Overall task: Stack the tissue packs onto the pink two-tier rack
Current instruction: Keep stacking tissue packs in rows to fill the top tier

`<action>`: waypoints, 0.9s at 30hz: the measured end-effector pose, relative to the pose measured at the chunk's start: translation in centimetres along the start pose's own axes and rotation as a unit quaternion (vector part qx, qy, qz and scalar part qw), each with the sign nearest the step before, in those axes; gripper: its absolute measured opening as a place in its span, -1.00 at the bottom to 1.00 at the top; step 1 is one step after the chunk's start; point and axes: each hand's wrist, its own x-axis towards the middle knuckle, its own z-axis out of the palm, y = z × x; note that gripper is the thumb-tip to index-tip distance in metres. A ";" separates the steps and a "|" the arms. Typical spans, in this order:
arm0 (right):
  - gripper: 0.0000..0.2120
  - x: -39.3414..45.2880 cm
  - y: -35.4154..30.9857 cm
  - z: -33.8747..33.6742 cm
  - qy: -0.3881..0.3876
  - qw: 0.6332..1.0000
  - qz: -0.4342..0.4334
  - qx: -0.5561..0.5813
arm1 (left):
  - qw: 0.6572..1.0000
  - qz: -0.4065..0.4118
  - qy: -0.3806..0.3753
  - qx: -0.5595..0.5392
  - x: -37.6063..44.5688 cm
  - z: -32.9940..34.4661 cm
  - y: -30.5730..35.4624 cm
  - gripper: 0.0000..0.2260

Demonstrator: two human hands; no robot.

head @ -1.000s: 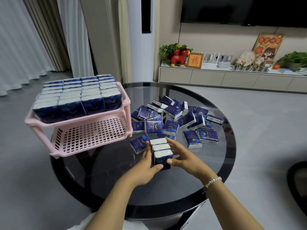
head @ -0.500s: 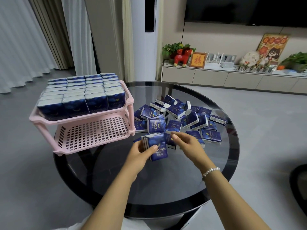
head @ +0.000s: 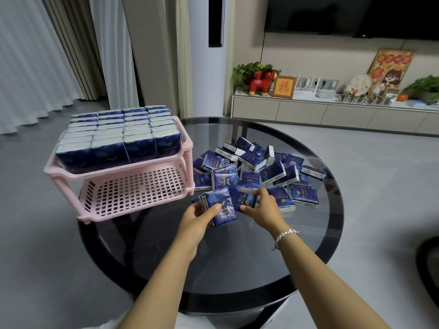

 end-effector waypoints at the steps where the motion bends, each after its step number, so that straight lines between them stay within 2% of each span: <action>1: -0.67 -0.2 0.2 0.0 0.002 1.000 -0.006 0.007 | 1.000 0.001 -0.002 -0.002 0.0 0.0 0.0 -0.62; 7: -0.64 -1.9 1.1 -1.6 0.050 0.983 -0.019 0.174 | 1.000 0.005 -0.013 -0.004 -0.2 -0.1 0.1 -0.68; 10: -0.75 -3.1 0.8 -3.0 0.088 0.966 -0.029 0.242 | 1.000 0.013 -0.019 0.010 -0.2 -0.1 0.1 -0.63; 12: -0.85 -3.6 0.6 -3.7 0.075 0.958 -0.040 0.274 | 0.999 0.018 -0.022 0.016 -0.3 0.0 0.1 -0.63; 15: -0.82 -4.3 0.2 -3.8 0.009 0.952 -0.072 0.298 | 0.999 0.019 -0.028 0.026 -0.5 0.1 0.0 -0.67; 20: -0.80 -5.1 -1.4 -2.8 -0.079 0.950 -0.137 0.269 | 0.995 0.017 -0.067 0.077 -0.9 0.1 -0.1 -0.57; 22: -0.78 -5.0 -1.6 -2.3 -0.072 0.959 -0.146 0.233 | 0.993 0.010 -0.093 0.072 -1.1 0.2 0.1 -0.50; 25: -0.82 -4.6 -1.7 -2.2 -0.038 0.972 -0.177 0.150 | 0.992 0.001 -0.110 0.058 -1.2 0.1 0.2 -0.20; 27: -0.83 -4.4 -1.6 -2.1 -0.020 0.974 -0.206 0.093 | 0.992 0.000 -0.113 0.062 -1.3 0.2 0.2 -0.13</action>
